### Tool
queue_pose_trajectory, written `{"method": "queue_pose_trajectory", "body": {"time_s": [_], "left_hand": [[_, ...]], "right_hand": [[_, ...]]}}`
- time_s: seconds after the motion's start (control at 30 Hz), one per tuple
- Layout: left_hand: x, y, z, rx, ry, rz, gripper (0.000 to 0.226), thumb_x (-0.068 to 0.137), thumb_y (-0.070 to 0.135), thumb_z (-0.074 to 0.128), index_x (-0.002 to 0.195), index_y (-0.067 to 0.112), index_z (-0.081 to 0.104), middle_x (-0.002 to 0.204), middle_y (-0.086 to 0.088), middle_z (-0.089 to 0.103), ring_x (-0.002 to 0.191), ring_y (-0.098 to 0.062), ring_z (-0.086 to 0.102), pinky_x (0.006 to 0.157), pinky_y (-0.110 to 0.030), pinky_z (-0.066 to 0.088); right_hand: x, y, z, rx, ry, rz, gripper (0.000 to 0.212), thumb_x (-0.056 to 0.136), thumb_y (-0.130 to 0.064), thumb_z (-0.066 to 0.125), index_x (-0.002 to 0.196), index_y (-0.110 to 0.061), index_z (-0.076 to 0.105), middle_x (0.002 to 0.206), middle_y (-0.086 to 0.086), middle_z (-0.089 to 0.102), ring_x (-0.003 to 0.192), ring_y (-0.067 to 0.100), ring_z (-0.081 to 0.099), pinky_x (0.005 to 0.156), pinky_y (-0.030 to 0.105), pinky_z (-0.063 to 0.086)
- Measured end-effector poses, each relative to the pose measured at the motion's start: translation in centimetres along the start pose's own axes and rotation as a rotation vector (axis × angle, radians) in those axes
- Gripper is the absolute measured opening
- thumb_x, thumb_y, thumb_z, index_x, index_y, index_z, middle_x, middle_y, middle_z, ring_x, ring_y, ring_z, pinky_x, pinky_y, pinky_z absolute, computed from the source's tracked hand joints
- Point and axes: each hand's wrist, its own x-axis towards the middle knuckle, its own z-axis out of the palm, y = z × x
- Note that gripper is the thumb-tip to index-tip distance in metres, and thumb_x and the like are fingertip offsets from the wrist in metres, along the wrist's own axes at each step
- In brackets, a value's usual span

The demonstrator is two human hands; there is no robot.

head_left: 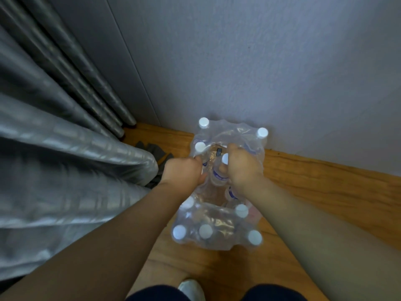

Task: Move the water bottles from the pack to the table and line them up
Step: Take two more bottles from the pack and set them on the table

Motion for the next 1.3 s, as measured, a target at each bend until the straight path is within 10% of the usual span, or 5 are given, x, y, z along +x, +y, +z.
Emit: {"method": "queue_pose_trajectory", "body": {"time_s": [0.5, 0.8, 1.3], "left_hand": [[-18.5, -5.0, -32.7, -0.071, 0.027, -0.179, 0.036, 0.097, 0.044, 0.036, 0.116, 0.015, 0.048, 0.101, -0.004, 0.065, 0.091, -0.024, 0.063, 0.063, -0.029, 0.038], [-38.1, -7.8, -47.8, -0.3, 0.229, -0.528, 0.032, 0.093, 0.042, 0.046, 0.118, 0.022, 0.041, 0.103, 0.001, 0.059, 0.091, -0.023, 0.061, 0.062, -0.031, 0.037], [-80.6, 0.2, -48.5, -0.458, 0.544, -1.448, 0.022, 0.083, 0.044, 0.05, 0.094, 0.026, 0.044, 0.087, 0.007, 0.056, 0.076, -0.018, 0.05, 0.065, -0.03, 0.04]], "right_hand": [[-19.2, -12.5, -29.5, -0.027, 0.066, -0.155, 0.034, 0.084, -0.031, 0.058, 0.11, -0.012, 0.045, 0.107, 0.016, 0.06, 0.098, 0.037, 0.06, 0.074, 0.037, 0.045], [-35.3, -22.7, -43.9, -0.088, 0.09, -0.57, 0.029, 0.079, -0.034, 0.062, 0.096, -0.016, 0.05, 0.088, 0.009, 0.062, 0.081, 0.034, 0.059, 0.058, 0.031, 0.04], [-67.6, -36.9, -37.5, -0.22, -0.234, -1.421, 0.02, 0.073, -0.035, 0.062, 0.087, -0.027, 0.05, 0.08, -0.004, 0.061, 0.075, 0.02, 0.053, 0.063, 0.031, 0.041]]}}
